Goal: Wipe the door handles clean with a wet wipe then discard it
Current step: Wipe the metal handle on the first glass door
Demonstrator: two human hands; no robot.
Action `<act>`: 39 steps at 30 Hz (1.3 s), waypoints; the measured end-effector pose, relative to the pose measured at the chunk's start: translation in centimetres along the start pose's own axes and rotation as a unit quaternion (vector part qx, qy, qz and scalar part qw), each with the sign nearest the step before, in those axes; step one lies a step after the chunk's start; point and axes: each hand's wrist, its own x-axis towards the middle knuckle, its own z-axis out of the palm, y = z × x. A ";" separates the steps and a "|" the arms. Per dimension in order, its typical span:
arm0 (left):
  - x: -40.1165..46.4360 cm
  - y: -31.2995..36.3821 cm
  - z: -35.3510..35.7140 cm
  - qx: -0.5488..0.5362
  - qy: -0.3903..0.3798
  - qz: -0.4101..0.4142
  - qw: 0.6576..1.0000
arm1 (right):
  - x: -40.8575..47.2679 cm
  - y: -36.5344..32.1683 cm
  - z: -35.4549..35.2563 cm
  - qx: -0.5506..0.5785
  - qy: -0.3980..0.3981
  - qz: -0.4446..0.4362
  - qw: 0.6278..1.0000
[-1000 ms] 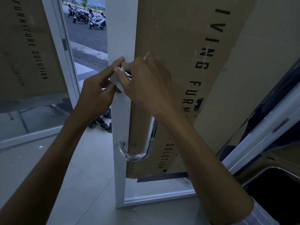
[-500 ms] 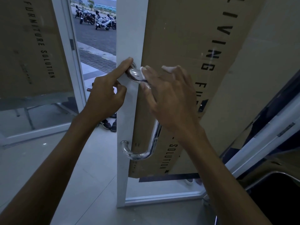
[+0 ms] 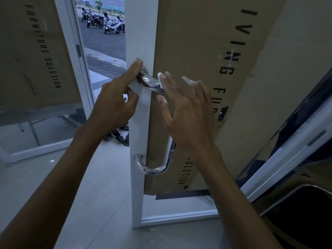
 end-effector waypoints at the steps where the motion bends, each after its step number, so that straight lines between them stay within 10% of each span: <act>1: 0.1 0.3 -0.2 0.000 -0.007 0.004 1.000 | -0.2 -0.1 0.0 -0.005 -0.003 -0.005 1.000; 39: -0.3 0.1 1.1 0.026 0.035 -0.003 0.999 | -0.6 0.9 1.7 0.069 0.072 0.052 0.994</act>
